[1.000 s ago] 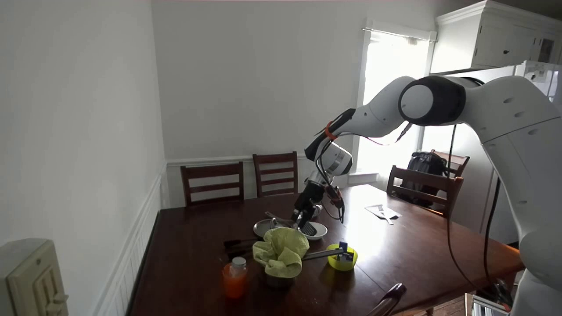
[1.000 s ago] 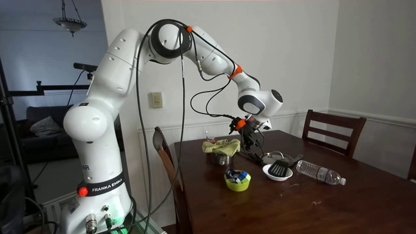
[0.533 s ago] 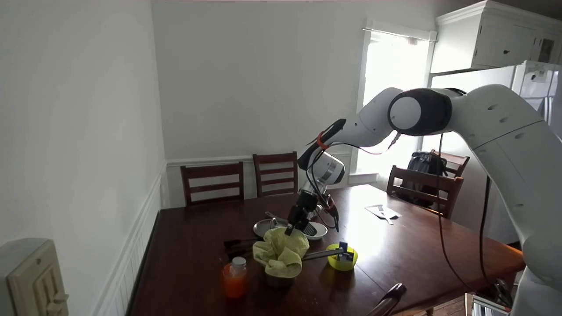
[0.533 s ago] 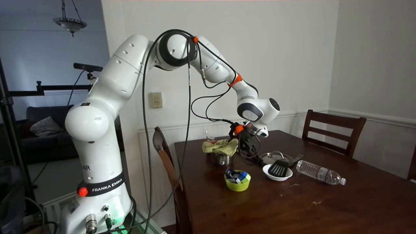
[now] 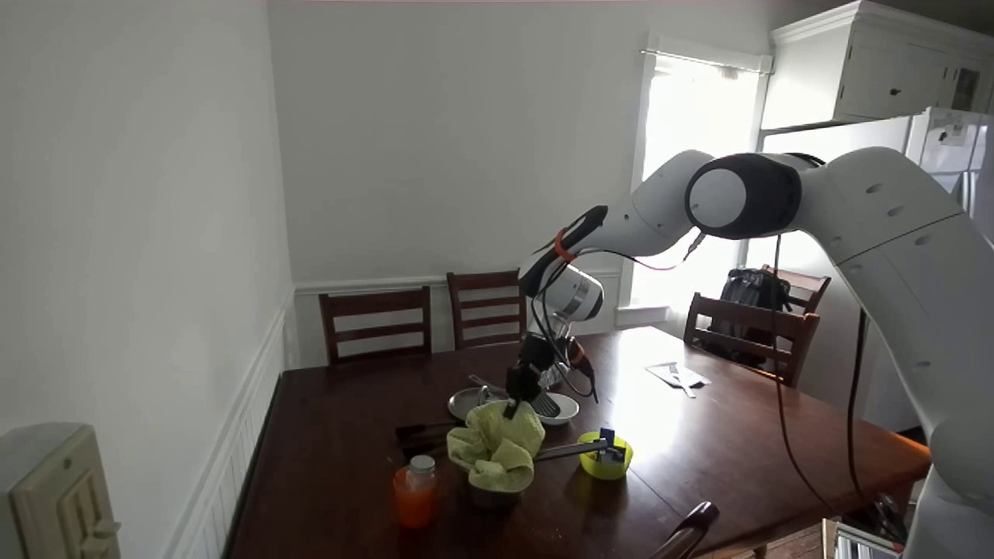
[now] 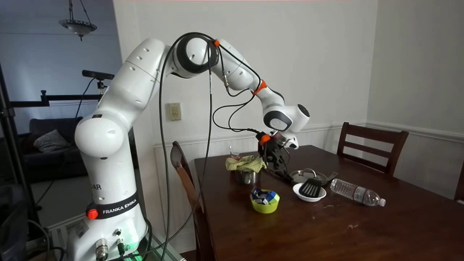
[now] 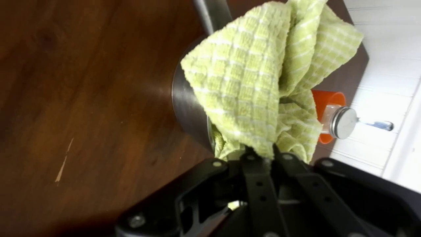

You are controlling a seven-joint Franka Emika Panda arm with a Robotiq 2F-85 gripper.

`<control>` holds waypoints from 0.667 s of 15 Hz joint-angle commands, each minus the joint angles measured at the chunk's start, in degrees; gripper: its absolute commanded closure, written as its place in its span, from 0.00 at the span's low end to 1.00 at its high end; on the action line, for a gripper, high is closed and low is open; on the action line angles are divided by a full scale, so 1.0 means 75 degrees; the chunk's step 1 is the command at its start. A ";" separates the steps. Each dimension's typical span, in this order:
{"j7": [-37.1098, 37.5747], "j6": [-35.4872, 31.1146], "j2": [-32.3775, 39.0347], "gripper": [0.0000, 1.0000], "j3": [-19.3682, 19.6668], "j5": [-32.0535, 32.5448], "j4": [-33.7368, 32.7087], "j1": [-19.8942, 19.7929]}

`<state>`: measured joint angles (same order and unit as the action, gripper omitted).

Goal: Put the towel inside the silver pot

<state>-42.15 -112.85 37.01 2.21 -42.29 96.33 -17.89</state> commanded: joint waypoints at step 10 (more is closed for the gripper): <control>0.5672 -0.1960 -0.1125 0.98 0.0293 0.4961 0.1281 0.2866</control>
<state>-7.80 -125.95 31.18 2.43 -12.85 101.34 1.31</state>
